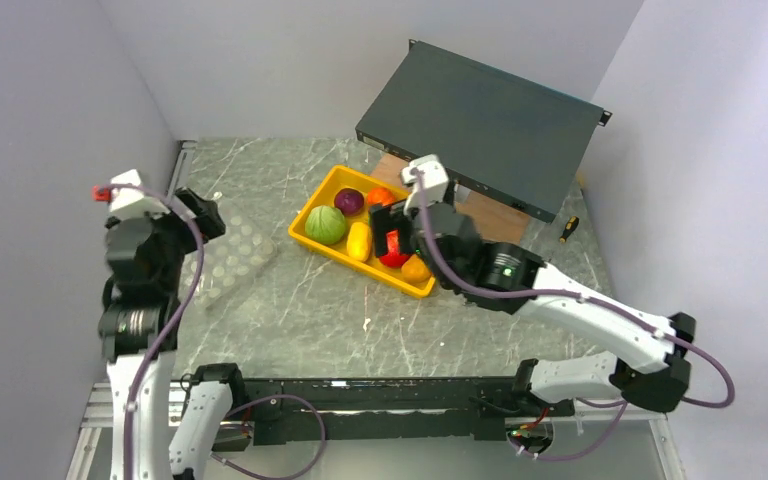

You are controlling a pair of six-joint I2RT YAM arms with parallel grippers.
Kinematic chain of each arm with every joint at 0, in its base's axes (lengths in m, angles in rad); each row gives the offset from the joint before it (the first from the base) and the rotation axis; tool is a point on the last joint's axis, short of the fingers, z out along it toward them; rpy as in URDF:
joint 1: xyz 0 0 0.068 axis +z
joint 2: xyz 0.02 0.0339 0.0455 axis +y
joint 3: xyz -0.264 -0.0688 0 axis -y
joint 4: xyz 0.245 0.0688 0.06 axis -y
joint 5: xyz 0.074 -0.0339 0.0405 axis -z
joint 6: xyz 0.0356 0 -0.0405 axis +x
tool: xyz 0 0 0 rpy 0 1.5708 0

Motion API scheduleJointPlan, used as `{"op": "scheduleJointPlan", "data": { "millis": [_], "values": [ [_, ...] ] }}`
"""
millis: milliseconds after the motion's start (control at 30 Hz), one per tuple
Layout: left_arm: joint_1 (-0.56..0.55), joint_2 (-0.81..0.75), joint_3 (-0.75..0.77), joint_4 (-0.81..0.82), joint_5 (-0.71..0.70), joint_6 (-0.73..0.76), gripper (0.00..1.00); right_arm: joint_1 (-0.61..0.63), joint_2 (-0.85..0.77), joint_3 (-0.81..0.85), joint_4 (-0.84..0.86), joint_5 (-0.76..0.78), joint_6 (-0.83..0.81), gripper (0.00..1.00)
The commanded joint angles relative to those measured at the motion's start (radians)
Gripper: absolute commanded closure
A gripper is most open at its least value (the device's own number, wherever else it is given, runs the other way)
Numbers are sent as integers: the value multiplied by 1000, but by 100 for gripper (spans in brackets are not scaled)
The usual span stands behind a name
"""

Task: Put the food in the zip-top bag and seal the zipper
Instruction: Pick up the zipper food storage bag at the center of the board.

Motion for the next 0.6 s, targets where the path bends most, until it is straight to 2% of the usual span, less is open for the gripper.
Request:
{"op": "scheduleJointPlan", "data": {
  "millis": [0,267,467,567],
  "values": [
    [2,89,-81,-132,-154,-114,2,42,70,54,-14,105,22,0],
    [62,310,-143,-185,-142,-229,1,53,23,-69,46,-111,46,0],
    [249,484,-181,-156,76,-248,1,53,-56,-187,81,-208,83,0],
    [294,527,-194,-93,132,-220,1,53,-84,-226,101,-231,91,0]
  ]
}}
